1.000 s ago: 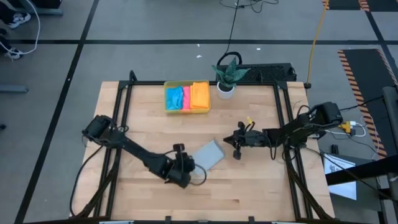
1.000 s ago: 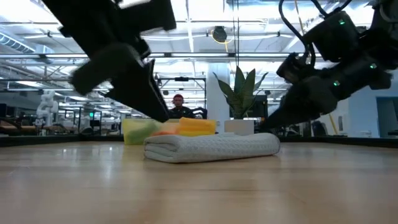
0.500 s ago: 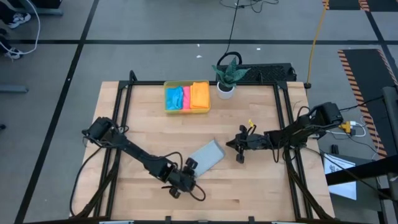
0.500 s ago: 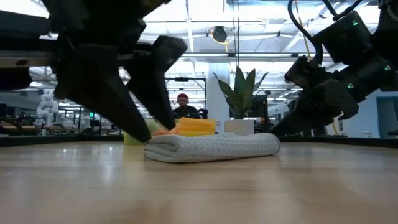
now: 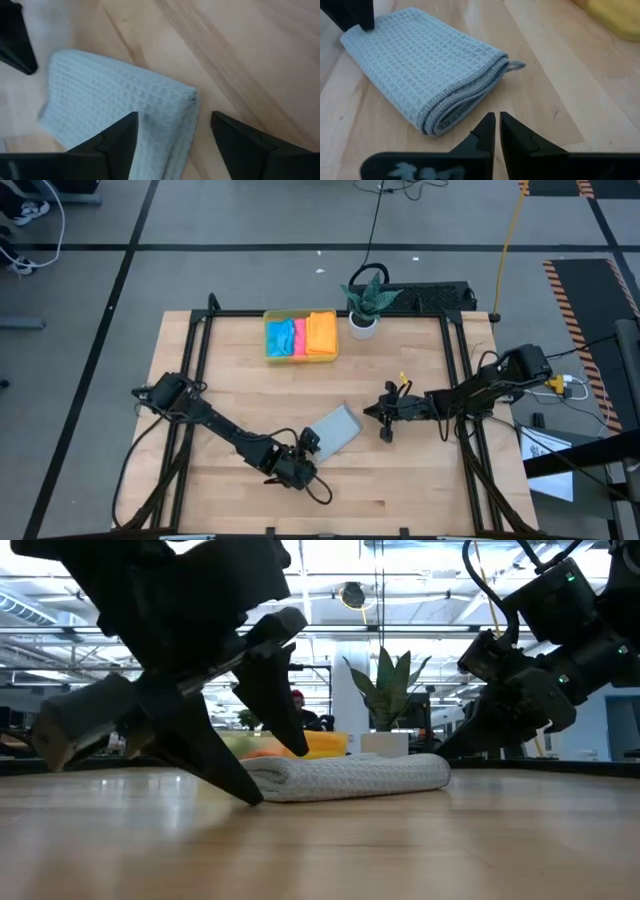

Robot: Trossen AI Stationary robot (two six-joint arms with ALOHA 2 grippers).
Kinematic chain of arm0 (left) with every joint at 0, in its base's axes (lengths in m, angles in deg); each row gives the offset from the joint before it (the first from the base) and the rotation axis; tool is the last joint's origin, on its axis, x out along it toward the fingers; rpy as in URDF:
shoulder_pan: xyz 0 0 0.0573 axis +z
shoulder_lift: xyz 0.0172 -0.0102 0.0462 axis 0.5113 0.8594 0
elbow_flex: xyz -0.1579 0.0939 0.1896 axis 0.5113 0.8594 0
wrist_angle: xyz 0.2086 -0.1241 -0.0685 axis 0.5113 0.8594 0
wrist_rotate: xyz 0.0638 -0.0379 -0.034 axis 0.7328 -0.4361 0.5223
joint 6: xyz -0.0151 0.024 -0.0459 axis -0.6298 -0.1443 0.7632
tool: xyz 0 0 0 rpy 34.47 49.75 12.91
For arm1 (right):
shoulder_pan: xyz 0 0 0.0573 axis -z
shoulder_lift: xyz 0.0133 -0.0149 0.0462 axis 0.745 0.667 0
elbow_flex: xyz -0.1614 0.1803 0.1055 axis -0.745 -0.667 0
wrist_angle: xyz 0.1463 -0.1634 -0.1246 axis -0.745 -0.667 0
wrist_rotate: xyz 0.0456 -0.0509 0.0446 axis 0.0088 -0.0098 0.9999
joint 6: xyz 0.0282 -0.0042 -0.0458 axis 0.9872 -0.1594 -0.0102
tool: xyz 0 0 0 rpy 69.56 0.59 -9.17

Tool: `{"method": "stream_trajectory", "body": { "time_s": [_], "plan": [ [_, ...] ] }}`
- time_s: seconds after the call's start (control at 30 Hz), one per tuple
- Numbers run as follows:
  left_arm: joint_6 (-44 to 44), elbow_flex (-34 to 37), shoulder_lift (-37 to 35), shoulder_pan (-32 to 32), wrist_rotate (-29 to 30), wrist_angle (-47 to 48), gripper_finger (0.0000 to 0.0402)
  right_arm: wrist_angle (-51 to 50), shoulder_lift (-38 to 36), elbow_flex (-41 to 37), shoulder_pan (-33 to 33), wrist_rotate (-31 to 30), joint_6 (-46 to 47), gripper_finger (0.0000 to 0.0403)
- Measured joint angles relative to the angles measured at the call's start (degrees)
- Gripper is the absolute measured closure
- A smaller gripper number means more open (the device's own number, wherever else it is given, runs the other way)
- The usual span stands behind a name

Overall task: Fold microfiber towels
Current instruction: Put the gray microfiber cloth into the yellow bin

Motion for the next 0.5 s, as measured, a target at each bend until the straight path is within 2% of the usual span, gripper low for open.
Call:
{"method": "stream_trajectory", "body": {
  "time_s": [0.27,0.5],
  "plan": [
    [3.31,0.02,2.08,0.94,10.23,1.97,0.0210,0.15,-0.01,0.00,-0.02,0.13,0.00,0.0387],
    [6.55,-0.02,2.41,3.32,9.45,4.25,0.0249,0.20,-0.01,0.00,-0.02,0.15,0.02,0.0387]
  ]
}}
